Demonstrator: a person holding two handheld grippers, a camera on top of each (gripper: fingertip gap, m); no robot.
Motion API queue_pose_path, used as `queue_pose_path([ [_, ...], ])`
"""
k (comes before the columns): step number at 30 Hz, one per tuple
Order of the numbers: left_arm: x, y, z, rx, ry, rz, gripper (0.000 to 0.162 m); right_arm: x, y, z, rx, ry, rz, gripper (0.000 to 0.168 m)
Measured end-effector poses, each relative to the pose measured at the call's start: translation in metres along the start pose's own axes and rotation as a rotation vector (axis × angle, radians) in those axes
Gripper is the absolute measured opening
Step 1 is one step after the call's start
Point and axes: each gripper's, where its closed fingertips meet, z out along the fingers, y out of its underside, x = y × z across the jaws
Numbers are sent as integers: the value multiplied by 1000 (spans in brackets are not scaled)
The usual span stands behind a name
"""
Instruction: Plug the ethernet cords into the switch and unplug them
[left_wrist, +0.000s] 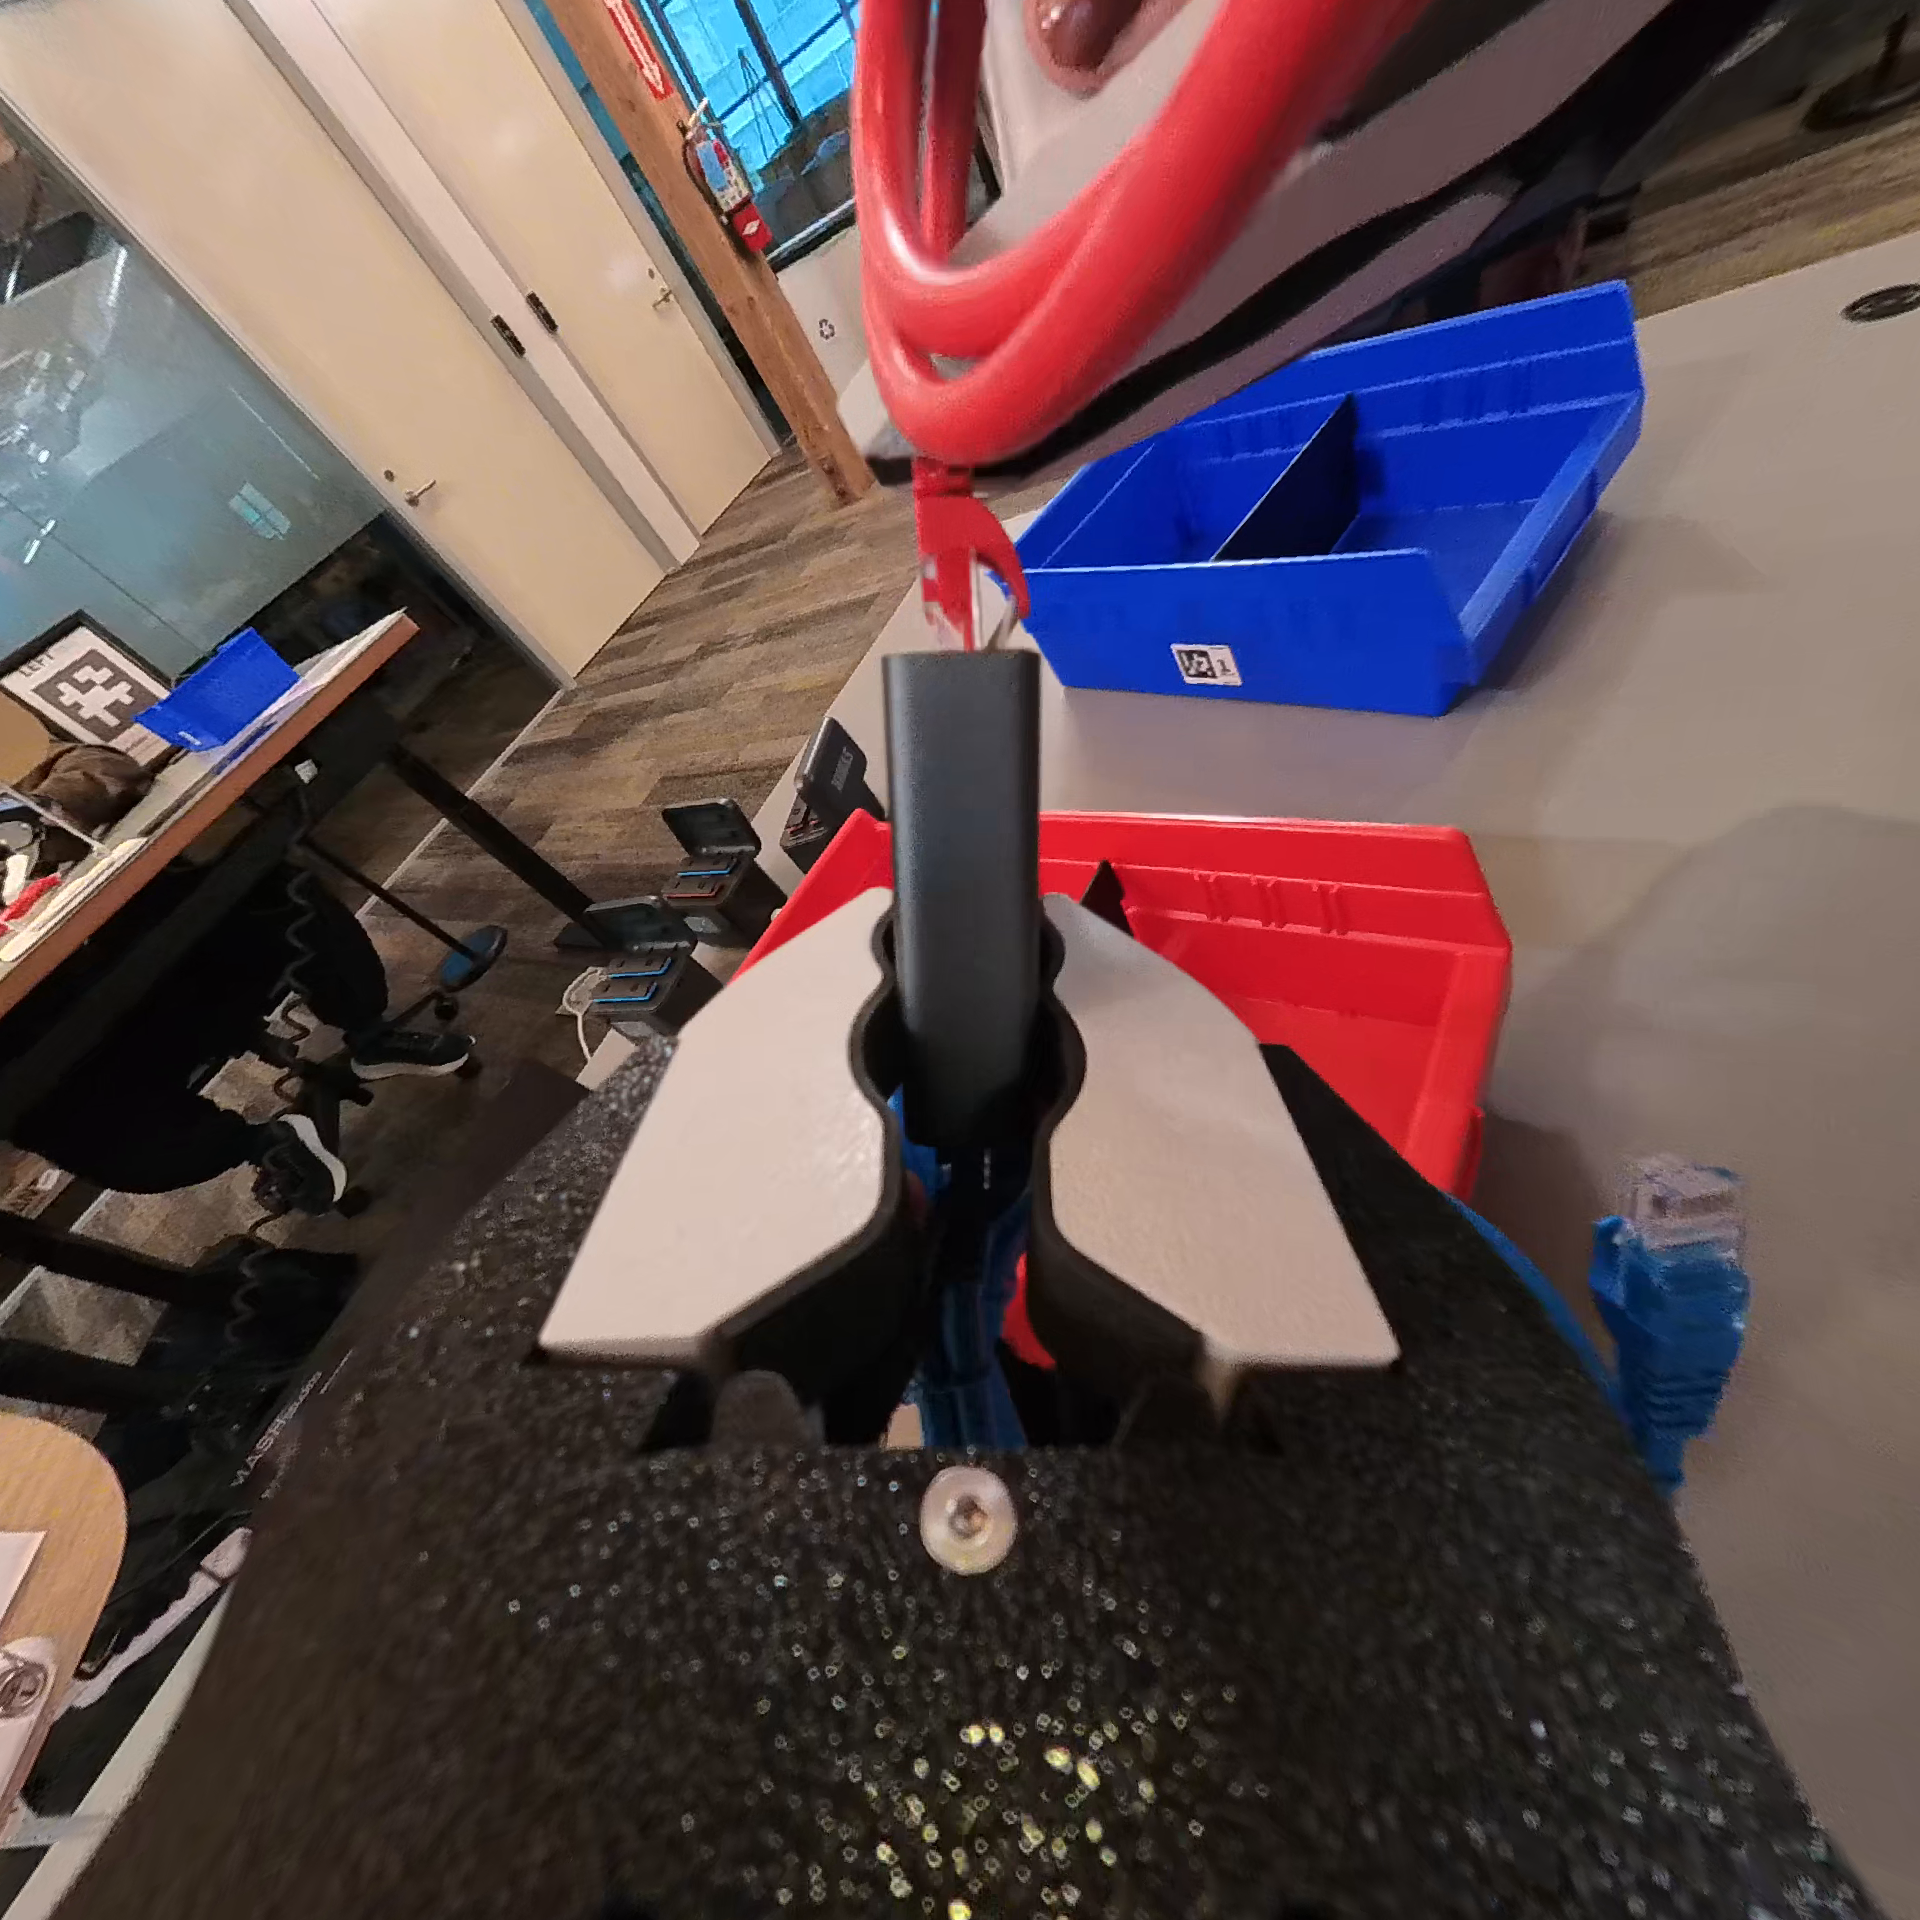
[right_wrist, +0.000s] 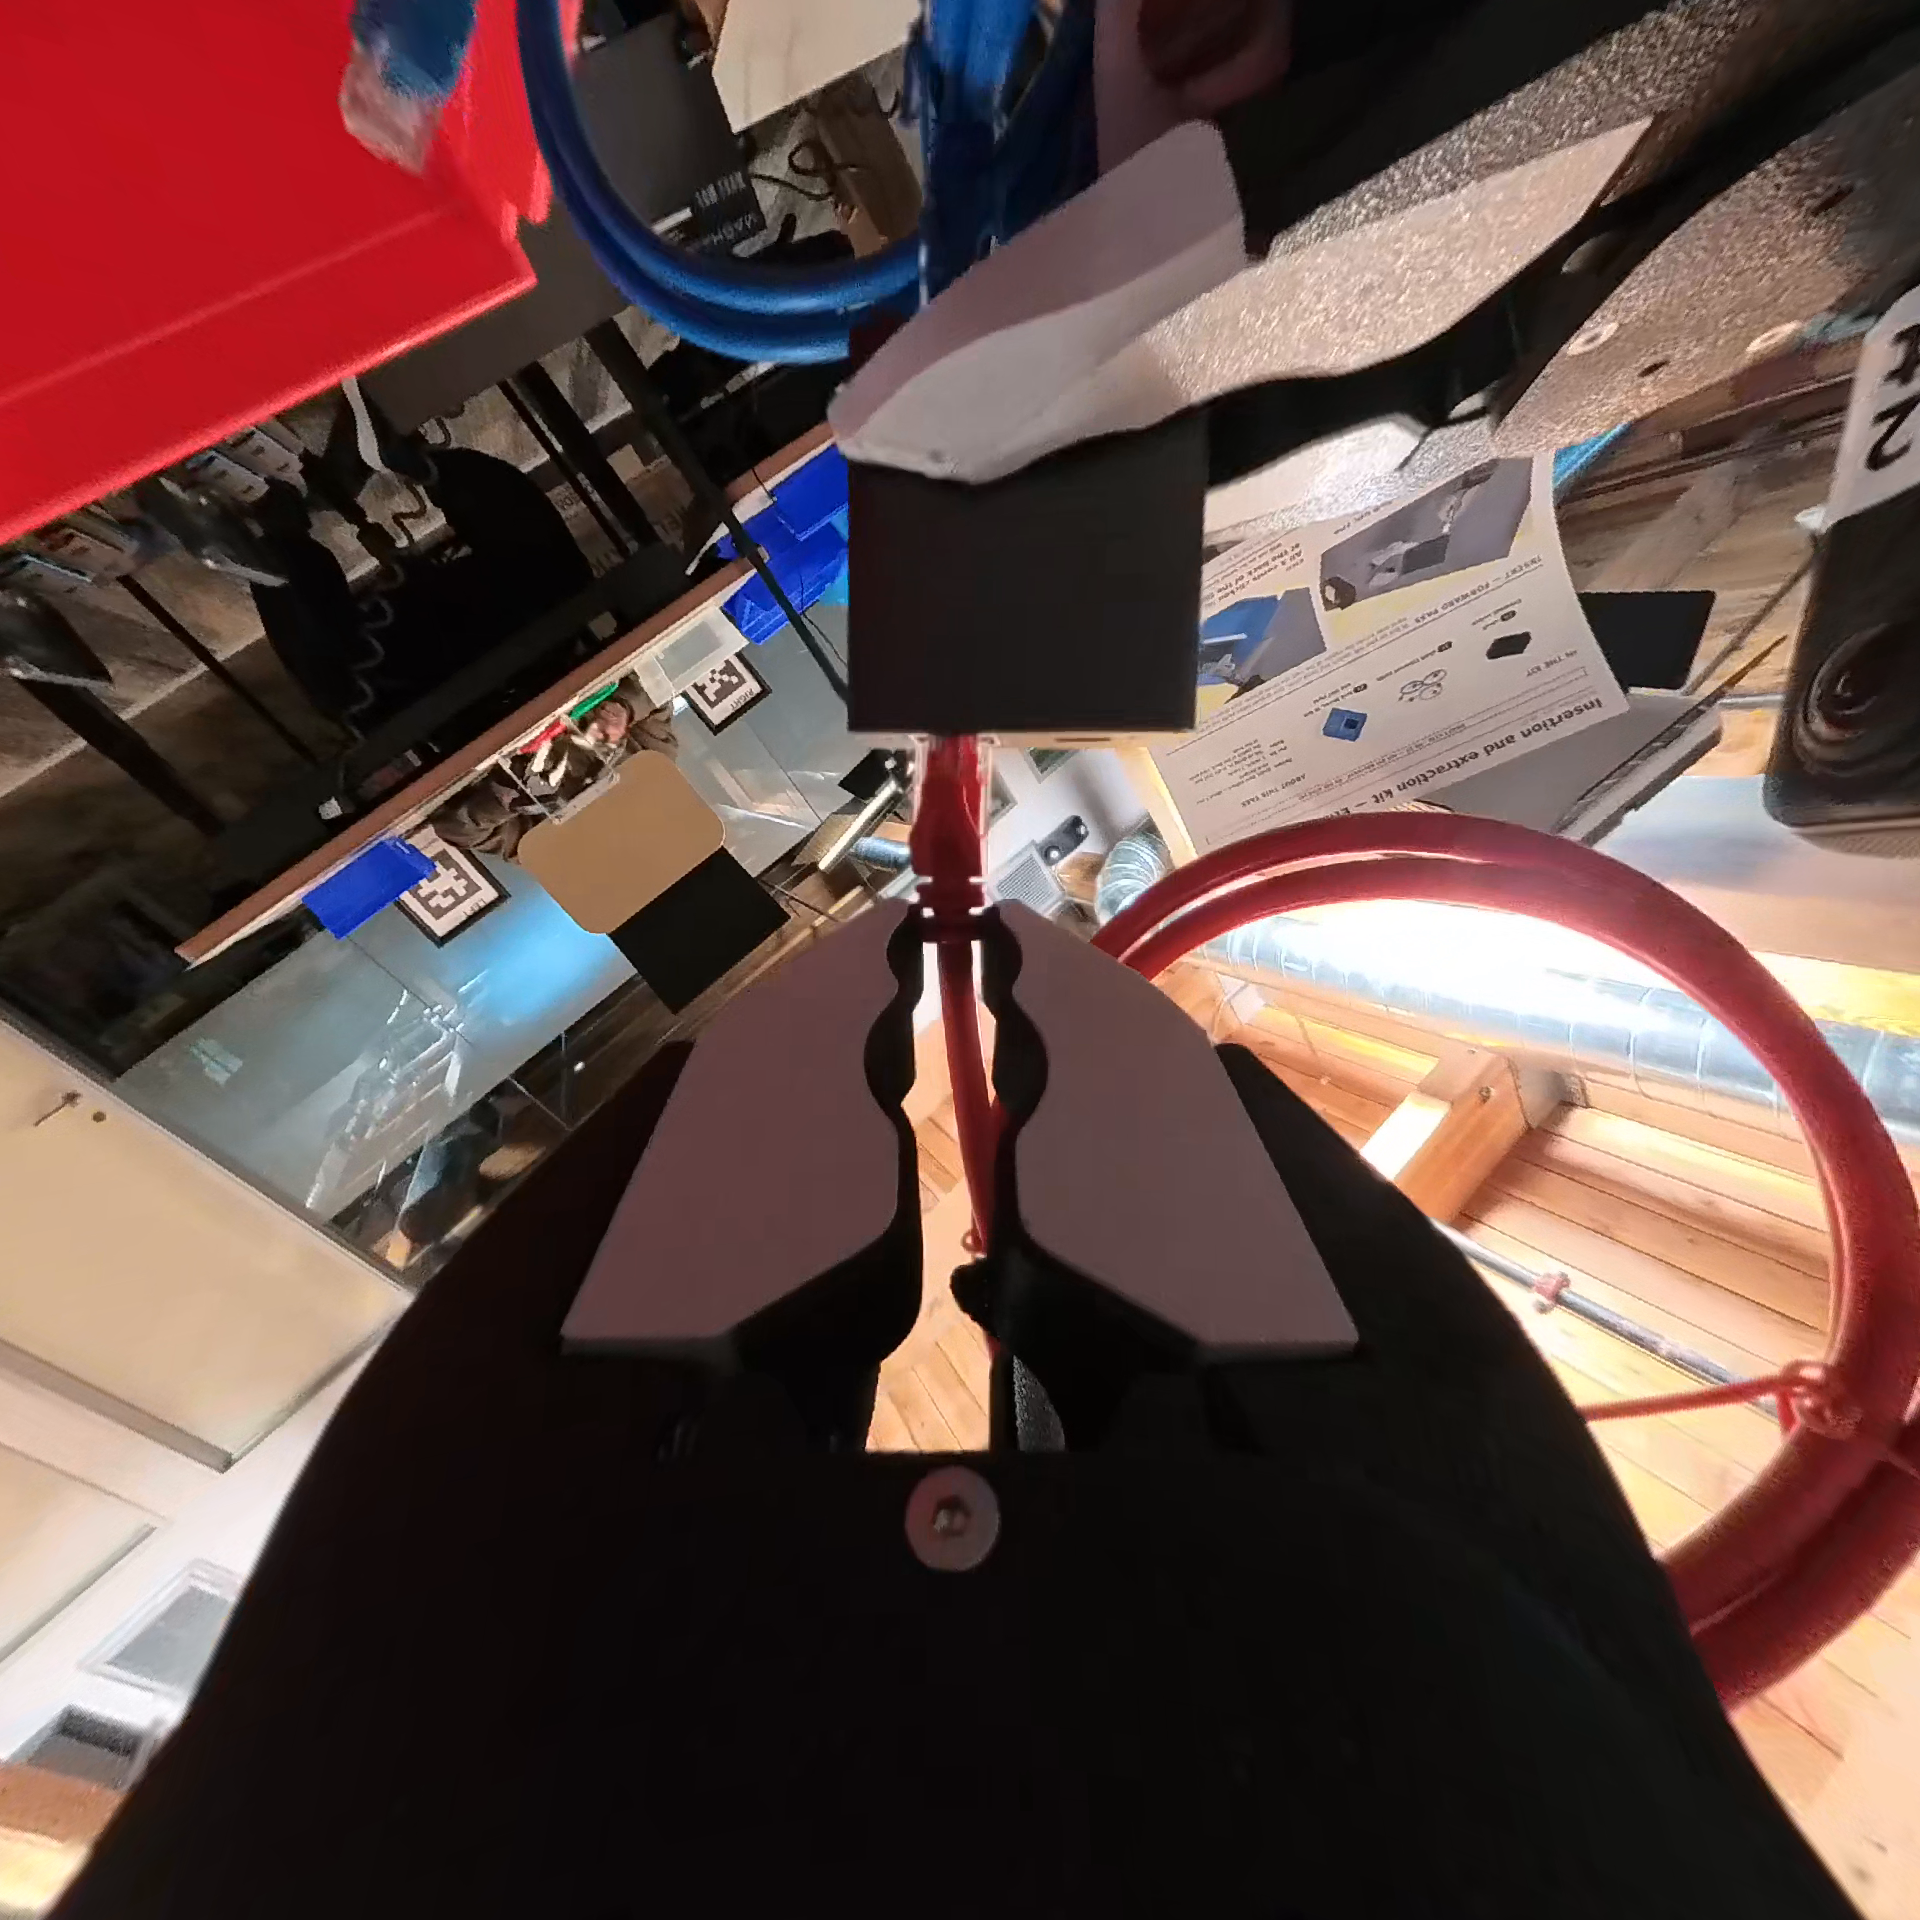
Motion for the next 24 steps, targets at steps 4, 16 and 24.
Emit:
queue_pose_path([
  [4,-1,-4,-1,19,-19,0,20,2,3,0,-26,16,9,8],
  [16,1,-11,5,44,-41,-112,19,0,9,-6,-231,7,85,7],
  [24,1,-7,12,21,-74,-122,19,-11,7,0,-292,-40,116,6],
])
